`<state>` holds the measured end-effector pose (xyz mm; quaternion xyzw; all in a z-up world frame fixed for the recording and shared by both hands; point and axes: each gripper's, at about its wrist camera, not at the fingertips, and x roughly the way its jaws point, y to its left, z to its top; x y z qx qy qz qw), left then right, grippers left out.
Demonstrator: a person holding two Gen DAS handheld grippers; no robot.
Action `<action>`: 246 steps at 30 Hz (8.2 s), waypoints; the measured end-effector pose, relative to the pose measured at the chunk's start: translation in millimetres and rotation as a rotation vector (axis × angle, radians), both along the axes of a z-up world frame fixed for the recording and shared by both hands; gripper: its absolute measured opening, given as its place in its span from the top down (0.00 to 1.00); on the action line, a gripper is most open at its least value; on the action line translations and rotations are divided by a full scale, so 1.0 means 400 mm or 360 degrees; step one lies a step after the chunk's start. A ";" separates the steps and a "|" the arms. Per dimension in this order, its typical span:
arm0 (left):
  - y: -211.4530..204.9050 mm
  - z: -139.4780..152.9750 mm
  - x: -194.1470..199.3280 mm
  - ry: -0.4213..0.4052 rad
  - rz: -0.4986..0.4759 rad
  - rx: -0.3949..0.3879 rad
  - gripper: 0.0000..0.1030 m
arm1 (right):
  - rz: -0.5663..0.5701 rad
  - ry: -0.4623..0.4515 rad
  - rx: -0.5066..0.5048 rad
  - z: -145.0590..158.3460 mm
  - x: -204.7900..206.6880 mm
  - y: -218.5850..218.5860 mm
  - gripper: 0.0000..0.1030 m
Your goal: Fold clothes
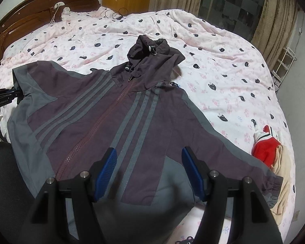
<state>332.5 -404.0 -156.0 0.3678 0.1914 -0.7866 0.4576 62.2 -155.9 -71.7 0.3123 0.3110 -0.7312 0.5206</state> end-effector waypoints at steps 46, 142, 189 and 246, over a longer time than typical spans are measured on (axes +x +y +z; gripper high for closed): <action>-0.053 -0.076 0.359 0.1495 0.0968 0.1003 0.26 | 0.0044 -0.0019 0.0136 -0.052 0.020 -0.009 0.34; 0.219 -0.164 -0.089 0.0056 -0.0800 0.0721 0.78 | 0.0251 -0.0771 0.0314 -0.219 -0.067 0.262 0.47; 0.289 -0.007 -0.193 0.0008 -0.0603 0.0207 0.31 | 0.0438 -0.0489 0.0107 -0.054 0.024 0.093 0.38; 0.092 0.092 -0.287 0.0367 -0.0518 0.0015 0.24 | 0.0189 -0.0563 0.0011 -0.096 -0.112 0.027 0.32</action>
